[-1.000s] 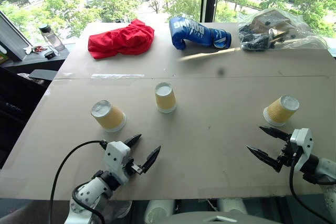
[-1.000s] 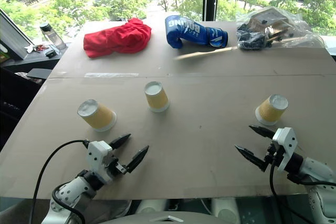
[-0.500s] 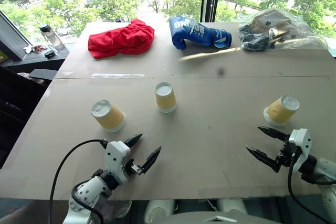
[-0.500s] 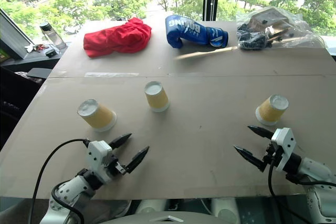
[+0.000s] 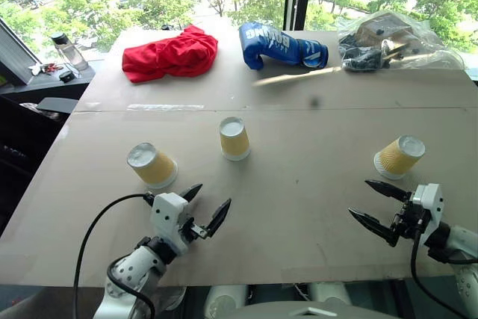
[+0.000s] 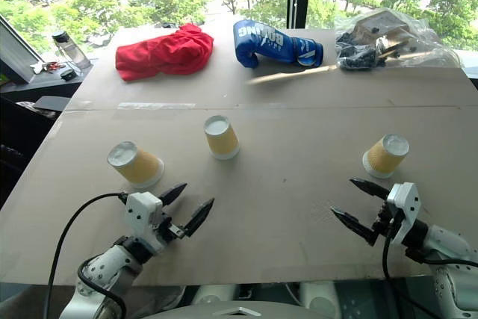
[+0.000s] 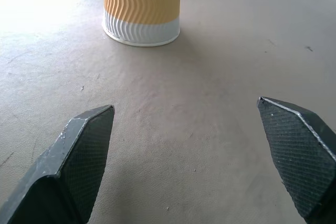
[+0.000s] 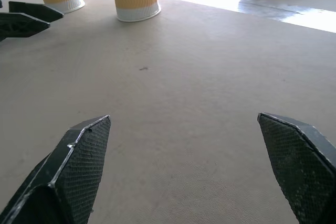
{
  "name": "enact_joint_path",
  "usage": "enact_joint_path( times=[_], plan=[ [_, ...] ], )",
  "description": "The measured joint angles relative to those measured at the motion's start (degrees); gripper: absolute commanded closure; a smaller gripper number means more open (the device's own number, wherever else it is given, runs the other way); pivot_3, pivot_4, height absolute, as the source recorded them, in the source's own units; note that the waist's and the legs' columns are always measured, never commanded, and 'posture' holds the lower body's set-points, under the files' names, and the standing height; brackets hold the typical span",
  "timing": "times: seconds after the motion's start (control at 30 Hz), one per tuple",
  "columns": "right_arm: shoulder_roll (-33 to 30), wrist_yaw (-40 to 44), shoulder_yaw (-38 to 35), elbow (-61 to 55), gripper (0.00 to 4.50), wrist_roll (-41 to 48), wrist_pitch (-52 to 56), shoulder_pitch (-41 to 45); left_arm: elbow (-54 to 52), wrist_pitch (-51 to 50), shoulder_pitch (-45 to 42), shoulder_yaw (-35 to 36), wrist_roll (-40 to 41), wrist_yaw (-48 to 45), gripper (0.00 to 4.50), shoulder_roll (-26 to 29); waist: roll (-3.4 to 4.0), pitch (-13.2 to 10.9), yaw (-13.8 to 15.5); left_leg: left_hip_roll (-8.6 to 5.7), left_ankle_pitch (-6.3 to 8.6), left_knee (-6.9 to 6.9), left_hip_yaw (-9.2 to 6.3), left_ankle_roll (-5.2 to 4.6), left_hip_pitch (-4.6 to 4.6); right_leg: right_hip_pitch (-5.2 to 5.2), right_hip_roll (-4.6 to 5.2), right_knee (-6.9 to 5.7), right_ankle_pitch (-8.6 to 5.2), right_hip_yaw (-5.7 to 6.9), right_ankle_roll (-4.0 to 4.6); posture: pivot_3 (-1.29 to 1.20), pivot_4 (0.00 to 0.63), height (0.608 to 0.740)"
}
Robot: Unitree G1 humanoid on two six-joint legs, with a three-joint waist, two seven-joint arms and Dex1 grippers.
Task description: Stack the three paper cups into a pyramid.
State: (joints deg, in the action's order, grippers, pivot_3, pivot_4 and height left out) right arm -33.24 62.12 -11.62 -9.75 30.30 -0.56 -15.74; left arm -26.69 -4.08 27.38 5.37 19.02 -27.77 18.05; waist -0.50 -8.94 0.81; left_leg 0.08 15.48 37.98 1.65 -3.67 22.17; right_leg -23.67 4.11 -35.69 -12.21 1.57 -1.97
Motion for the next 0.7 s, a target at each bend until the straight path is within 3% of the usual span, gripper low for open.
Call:
enact_joint_path(
  times=[0.3,0.7],
  plan=[
    [-1.3,1.5,0.8,-8.1,0.08,4.0,3.0,3.2,-2.2,1.5,2.0,8.0,-4.3,12.6,0.00,-6.5,-0.19,-0.1,0.1,0.01,0.00,0.04,-0.05,0.00,0.02,0.01,-0.04,0.00,-0.05,0.08,-0.09,0.00,0.150,0.740],
    [-1.3,2.6,1.9,-9.5,0.08,7.2,5.4,7.7,3.3,4.3,-7.5,12.3,-6.3,13.9,0.00,-3.7,-0.23,-0.1,0.2,0.00,0.00,0.14,-0.09,0.00,0.12,0.02,-0.07,0.00,0.04,0.16,0.04,0.00,0.150,0.740]
  ],
)
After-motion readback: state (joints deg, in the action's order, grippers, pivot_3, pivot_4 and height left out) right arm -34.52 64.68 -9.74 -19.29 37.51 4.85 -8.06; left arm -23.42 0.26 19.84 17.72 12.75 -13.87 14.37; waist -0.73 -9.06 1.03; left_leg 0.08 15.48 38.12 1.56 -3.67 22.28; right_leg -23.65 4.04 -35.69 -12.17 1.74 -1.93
